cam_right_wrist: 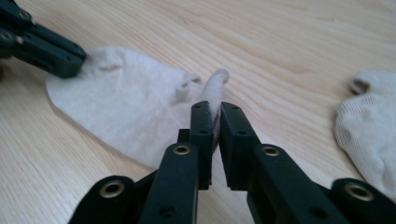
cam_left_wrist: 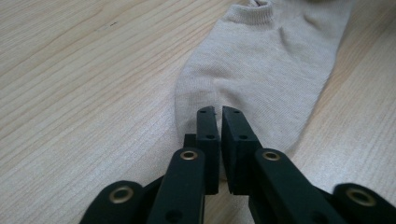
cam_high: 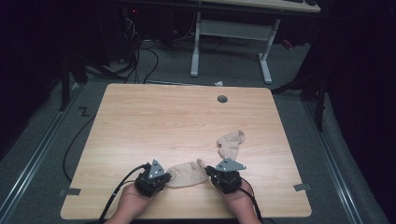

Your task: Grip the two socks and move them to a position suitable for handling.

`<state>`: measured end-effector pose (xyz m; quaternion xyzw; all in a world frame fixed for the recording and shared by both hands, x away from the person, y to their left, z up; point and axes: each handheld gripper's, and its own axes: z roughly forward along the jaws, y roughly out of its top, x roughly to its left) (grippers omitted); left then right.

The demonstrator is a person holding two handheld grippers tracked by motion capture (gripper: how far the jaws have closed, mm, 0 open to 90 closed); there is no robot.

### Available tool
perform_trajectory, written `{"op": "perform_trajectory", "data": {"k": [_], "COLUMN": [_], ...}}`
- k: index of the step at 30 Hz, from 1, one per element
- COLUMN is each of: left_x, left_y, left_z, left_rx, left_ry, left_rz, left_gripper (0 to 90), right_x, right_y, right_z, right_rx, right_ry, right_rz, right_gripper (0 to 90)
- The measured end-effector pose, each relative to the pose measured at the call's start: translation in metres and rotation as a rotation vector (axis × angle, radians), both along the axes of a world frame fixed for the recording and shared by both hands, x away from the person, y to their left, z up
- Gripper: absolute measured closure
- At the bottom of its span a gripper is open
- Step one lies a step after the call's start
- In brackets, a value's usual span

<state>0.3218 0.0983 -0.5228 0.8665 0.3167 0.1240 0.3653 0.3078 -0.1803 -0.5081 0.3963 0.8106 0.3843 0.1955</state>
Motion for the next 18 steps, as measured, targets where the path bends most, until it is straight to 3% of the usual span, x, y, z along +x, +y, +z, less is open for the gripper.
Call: {"op": "perform_trajectory", "data": {"k": [2, 5, 7, 12, 18], "left_x": [0.000, 0.004, 0.007, 0.009, 0.002], "left_y": [0.001, 0.005, 0.003, -0.003, -0.003], "left_z": [0.003, 0.008, 0.007, 0.003, 0.006], "left_rx": [-0.015, -0.072, -0.078, -0.066, -0.043], "left_ry": [-0.016, -0.050, -0.053, -0.056, -0.055], "left_rz": [0.000, 0.019, 0.027, 0.059, 0.013], "left_gripper": [77.7, 71.0, 67.2, 64.7, 70.8], "right_x": [0.001, 0.002, 0.005, 0.016, 0.015], "right_y": [-0.006, -0.008, -0.006, -0.001, 0.004], "right_z": [0.002, 0.007, 0.008, 0.000, -0.005], "right_rx": [0.009, 0.019, 0.017, -0.001, -0.020], "right_ry": [-0.009, -0.052, -0.059, -0.029, 0.005], "right_rz": [-0.013, -0.023, -0.019, -0.016, 0.014], "right_gripper": [78.9, 78.1, 79.4, 86.1, 88.6]}}
